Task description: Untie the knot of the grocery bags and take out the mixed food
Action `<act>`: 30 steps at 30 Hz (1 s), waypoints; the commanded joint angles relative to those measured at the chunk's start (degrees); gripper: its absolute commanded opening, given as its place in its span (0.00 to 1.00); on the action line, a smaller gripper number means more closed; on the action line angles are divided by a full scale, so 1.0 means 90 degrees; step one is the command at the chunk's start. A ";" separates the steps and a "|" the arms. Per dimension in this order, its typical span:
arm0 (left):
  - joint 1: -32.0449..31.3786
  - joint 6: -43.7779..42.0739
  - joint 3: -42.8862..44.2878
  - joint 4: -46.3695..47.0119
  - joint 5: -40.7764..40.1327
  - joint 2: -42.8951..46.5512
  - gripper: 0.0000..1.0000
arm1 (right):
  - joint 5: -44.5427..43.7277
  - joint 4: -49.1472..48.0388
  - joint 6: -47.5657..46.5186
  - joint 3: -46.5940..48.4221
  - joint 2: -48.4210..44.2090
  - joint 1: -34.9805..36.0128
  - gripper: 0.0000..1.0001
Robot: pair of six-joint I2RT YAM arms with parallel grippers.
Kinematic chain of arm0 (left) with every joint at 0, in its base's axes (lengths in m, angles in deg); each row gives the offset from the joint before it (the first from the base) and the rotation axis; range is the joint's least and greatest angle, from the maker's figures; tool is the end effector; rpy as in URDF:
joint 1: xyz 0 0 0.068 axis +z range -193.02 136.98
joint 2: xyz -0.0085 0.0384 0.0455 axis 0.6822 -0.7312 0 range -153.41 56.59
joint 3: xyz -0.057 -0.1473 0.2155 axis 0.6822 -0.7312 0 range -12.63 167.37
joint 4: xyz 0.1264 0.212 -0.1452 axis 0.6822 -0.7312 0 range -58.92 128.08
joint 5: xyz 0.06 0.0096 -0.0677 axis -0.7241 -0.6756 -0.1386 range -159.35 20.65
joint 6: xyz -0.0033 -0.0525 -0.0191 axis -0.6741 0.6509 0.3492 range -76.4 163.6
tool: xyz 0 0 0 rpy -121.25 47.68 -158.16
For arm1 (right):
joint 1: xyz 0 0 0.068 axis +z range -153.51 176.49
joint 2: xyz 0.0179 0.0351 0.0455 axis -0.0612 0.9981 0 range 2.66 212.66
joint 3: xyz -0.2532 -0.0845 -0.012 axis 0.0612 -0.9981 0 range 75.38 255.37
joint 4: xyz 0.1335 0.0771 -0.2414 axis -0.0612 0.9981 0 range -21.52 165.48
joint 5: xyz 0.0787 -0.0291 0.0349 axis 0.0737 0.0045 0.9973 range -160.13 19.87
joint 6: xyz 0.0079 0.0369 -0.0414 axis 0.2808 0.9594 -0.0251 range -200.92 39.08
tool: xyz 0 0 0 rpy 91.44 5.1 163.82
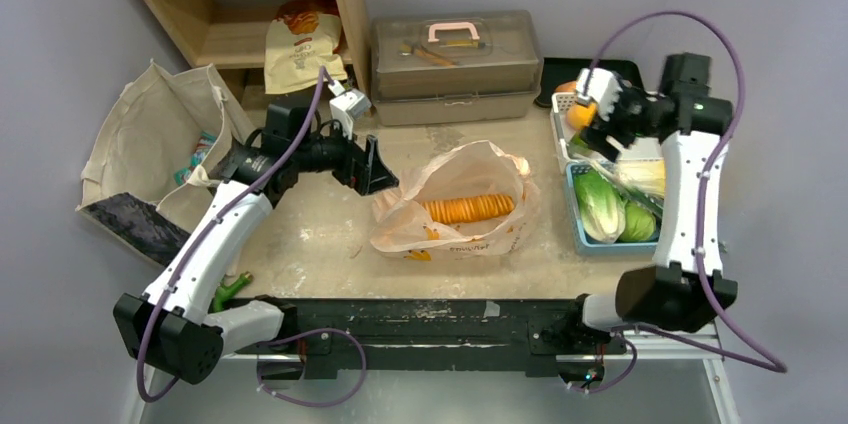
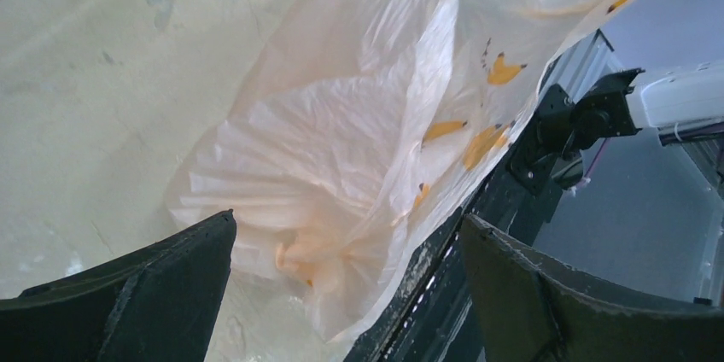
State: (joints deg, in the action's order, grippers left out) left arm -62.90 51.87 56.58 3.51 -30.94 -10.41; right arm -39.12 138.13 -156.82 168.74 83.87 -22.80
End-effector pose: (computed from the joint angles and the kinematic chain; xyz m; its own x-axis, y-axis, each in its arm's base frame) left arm 0.2515 -0.1166 0.3658 -0.6074 0.0998 -0.7881 0.6797 0.5787 -0.4506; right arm 0.2811 -0.0773 0.3941 -0.2151 -0.8055 -0.5522 -0.7667 0.4895 -0.4153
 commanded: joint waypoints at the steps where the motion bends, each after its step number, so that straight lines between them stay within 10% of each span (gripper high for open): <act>1: 0.0024 0.0000 -0.0702 0.0605 0.0171 0.0115 1.00 | 0.1185 -0.0723 0.3171 0.0700 -0.0729 0.2166 0.72; 12: -0.0493 -0.0226 -0.1852 0.1093 -0.0148 -0.0243 1.00 | 0.0403 -0.1973 0.4411 -0.0595 -0.1054 0.5864 0.25; 20: -0.0570 -0.1255 -0.1733 0.0469 0.0559 -0.0331 0.04 | -0.1487 -0.5096 0.4088 -0.3978 -0.2030 0.6482 0.11; 27: -0.1459 -0.3915 -0.2605 -0.0058 0.0508 0.1006 0.00 | -0.1945 -0.6133 0.3812 -0.5678 -0.2064 0.6627 0.10; 30: -0.1646 -0.4398 -0.2736 -0.0417 0.0365 0.0953 0.00 | -0.1992 -0.6604 0.3856 -0.6241 -0.2130 0.6782 0.27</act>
State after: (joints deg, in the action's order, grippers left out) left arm -76.08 24.75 34.06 3.97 -27.79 -1.39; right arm -54.45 89.57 -121.21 117.64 66.32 36.59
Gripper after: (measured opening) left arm 0.006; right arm 0.170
